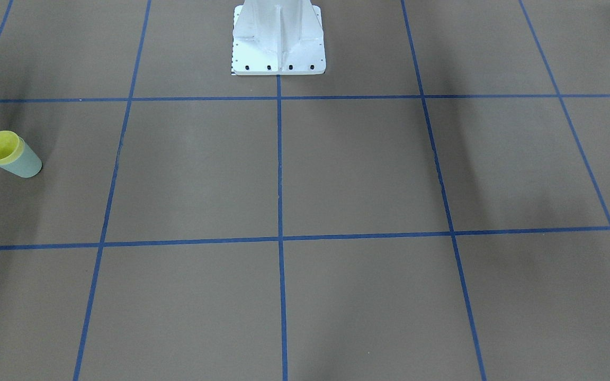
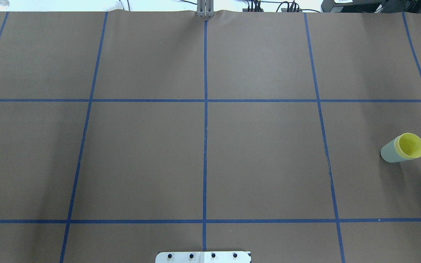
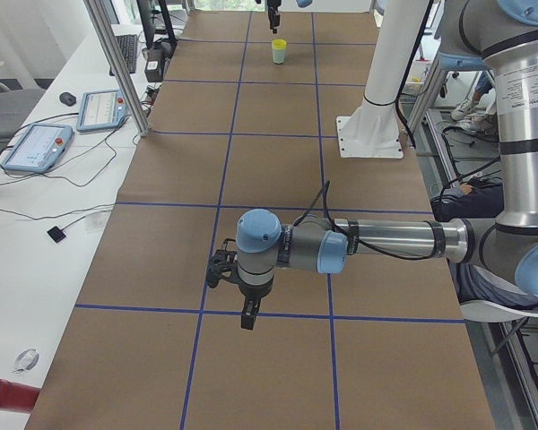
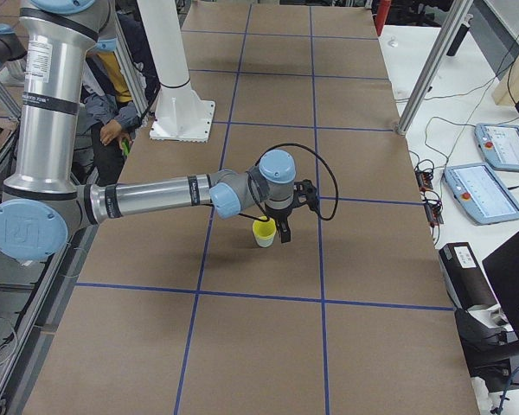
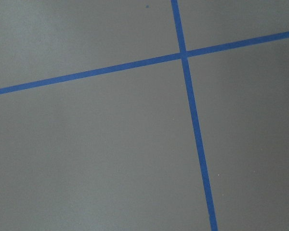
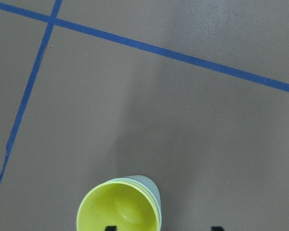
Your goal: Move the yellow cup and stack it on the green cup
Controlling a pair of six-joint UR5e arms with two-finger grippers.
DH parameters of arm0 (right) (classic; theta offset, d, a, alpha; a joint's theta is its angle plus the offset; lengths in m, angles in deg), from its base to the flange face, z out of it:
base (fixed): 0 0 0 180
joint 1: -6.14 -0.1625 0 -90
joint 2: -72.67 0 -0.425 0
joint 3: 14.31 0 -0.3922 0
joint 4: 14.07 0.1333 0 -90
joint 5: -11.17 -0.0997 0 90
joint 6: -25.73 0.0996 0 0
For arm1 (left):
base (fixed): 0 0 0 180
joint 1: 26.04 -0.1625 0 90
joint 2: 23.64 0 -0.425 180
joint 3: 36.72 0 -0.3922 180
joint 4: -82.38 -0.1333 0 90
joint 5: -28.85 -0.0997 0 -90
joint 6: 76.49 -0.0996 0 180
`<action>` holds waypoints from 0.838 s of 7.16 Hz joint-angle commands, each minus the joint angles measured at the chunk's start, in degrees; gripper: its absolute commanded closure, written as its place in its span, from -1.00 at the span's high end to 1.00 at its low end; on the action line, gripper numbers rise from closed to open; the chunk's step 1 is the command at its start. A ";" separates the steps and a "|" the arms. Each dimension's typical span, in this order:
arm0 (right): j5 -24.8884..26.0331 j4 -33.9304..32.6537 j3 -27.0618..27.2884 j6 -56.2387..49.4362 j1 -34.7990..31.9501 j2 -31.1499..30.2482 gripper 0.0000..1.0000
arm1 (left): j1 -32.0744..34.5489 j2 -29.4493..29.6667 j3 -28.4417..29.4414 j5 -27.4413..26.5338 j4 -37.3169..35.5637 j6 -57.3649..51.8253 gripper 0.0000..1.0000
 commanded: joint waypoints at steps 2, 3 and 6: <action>0.06 -17.01 0.21 -15.21 -12.22 3.33 0.98 | 0.00 -0.18 0.62 -0.17 -0.05 0.03 1.00; 2.76 -21.62 -0.22 -19.80 -14.96 3.61 1.00 | 0.00 -0.44 0.63 0.00 -0.31 0.20 1.00; 10.26 -23.42 -1.54 -20.55 -15.34 0.54 1.00 | 0.09 -0.44 0.80 0.09 -0.84 0.47 1.00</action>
